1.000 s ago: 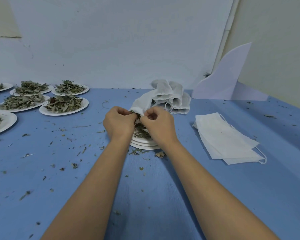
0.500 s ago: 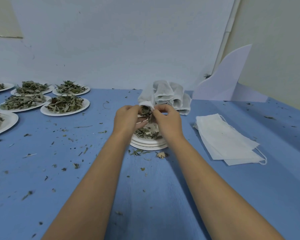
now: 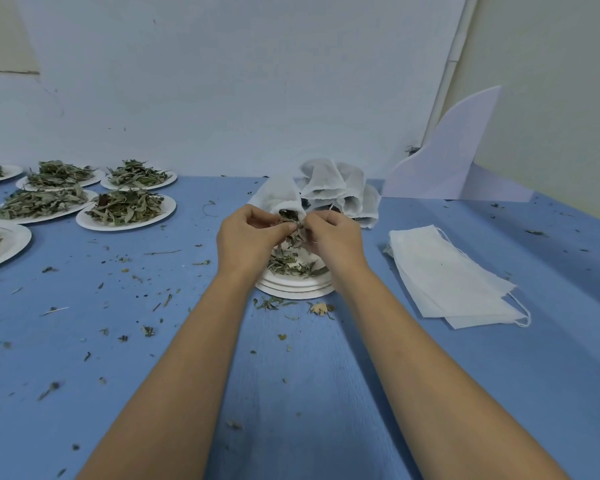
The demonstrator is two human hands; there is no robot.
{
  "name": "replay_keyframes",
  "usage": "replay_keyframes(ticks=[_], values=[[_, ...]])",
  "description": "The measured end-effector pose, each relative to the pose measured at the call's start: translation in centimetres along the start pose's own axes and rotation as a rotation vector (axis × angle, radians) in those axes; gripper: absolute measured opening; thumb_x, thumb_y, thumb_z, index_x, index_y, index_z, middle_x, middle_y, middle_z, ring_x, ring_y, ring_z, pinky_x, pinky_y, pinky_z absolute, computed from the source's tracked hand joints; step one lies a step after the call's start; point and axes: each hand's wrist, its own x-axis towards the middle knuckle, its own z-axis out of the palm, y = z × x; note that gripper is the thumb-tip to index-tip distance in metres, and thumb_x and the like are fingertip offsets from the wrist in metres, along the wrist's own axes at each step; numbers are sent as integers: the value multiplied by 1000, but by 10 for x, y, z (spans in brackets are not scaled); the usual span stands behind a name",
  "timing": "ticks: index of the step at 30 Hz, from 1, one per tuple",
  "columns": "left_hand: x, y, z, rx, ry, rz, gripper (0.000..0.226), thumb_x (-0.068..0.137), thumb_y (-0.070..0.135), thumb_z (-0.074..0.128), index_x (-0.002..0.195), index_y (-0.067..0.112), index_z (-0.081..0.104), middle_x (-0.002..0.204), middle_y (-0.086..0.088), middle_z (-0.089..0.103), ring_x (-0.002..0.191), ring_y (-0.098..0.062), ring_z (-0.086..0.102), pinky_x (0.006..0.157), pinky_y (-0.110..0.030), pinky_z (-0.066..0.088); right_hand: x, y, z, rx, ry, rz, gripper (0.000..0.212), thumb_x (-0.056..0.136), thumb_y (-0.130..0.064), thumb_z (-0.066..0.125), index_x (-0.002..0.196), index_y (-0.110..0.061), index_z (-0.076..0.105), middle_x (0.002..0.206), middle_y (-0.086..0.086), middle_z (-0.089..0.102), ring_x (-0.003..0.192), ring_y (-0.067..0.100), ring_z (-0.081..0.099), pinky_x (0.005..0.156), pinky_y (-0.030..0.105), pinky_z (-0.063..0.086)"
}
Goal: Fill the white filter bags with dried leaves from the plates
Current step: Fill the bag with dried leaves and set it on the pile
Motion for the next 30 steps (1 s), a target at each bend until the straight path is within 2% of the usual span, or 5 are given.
replay_keyframes(ticks=[8,15,22,26,30], values=[[3,-5,0,173,140,170,33,70,20,81,63,21,49,60,8,52,55,-2,47,52,-9,38,-4,-4,0,-176,-12,-105,18,76,-12,63,62,-22,67,64,-5,69,74,16,67,82,42,56],[6,-8,-1,236,268,188,23,77,8,65,78,17,44,63,5,46,54,-7,41,47,-12,34,-11,-3,4,-317,-18,-193,12,74,-20,67,64,-23,62,63,4,66,63,10,61,56,18,44],[3,-5,0,236,304,206,13,81,10,59,86,15,48,64,9,45,53,-1,43,47,-13,34,-10,-2,10,-198,-75,-151,10,77,-19,65,68,-21,62,72,8,69,69,13,63,63,24,46],[3,-3,1,187,88,184,14,88,26,59,97,21,50,87,10,53,73,2,49,56,-12,33,-5,0,7,-55,-79,-58,12,84,-13,60,73,-17,64,67,-4,66,67,9,61,72,30,51],[2,2,-3,107,-163,139,28,87,3,53,105,24,48,105,-1,52,79,-5,53,54,-7,40,0,0,3,125,-64,26,19,90,-9,52,75,-14,62,72,-1,63,68,10,58,70,26,49]])
